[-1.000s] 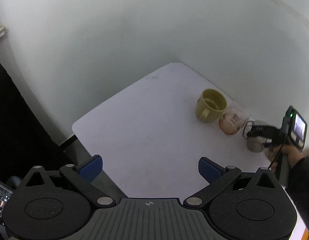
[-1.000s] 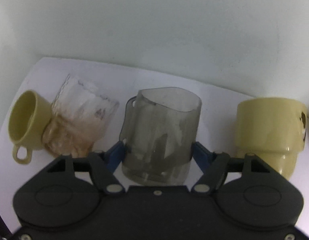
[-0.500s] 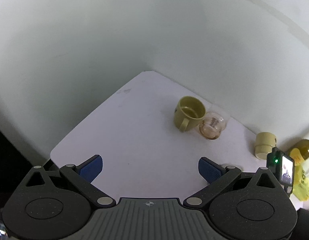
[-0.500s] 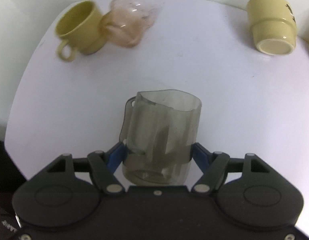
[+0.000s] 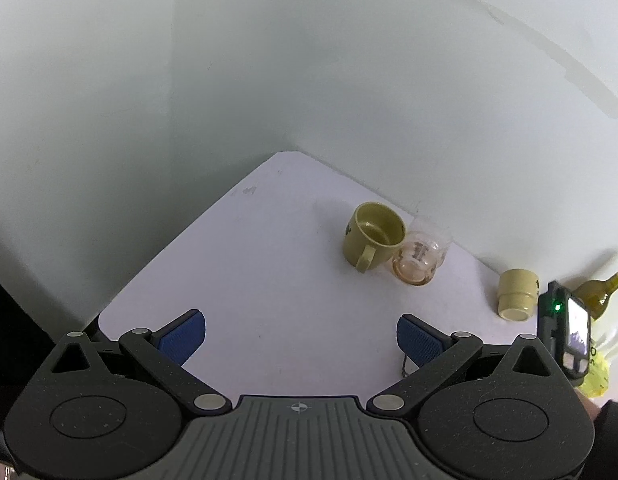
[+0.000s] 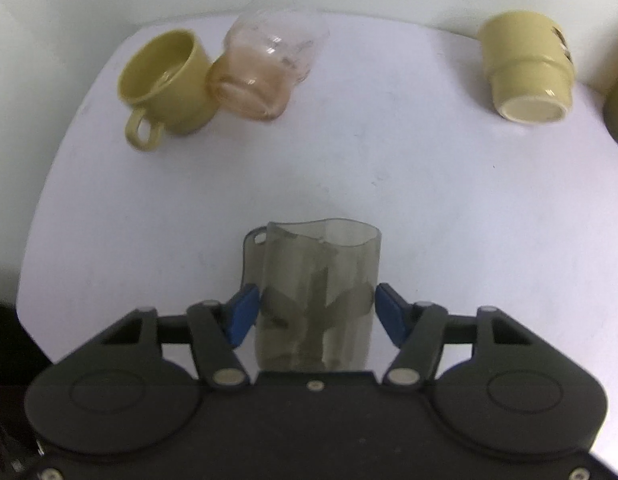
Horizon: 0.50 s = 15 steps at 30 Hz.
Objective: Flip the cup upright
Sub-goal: 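Carry the grey mug toward the left gripper, set it down, open right gripper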
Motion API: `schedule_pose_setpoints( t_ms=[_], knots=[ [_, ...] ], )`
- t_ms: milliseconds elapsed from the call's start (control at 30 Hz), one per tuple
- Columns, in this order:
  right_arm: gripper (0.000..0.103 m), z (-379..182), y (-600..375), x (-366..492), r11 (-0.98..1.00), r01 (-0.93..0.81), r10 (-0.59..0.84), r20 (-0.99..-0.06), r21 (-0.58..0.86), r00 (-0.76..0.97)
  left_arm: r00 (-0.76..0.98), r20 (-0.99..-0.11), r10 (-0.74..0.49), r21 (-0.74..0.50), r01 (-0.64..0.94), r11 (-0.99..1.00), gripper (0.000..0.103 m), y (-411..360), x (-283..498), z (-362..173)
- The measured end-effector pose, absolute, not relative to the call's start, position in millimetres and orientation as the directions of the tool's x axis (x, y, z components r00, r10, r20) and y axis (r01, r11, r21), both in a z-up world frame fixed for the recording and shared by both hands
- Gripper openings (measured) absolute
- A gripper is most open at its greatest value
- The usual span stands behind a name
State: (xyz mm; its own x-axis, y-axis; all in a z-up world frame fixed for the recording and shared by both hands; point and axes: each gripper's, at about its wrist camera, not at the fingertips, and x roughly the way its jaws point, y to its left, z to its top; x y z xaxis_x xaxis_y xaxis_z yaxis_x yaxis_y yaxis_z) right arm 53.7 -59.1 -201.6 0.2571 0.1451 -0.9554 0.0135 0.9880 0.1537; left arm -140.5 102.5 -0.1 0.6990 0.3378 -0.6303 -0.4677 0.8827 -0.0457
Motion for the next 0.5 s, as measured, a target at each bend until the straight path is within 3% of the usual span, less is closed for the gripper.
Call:
schedule_pose_setpoints(
  t_ms=[333,500],
  knots=[
    [0.061,-196,-39,45,0.982,0.131,0.104,-0.966,0.138,0.237,0.717,-0.627,0.304,-0.055,-0.43,0.901,0.103,105,-152,-4],
    [0.061,-156,-51,18,0.98,0.133,0.098,-0.939,0.149,0.328,0.73,-0.642,0.236,-0.048,-0.346,0.937,0.103,100,-154,-20]
  ],
)
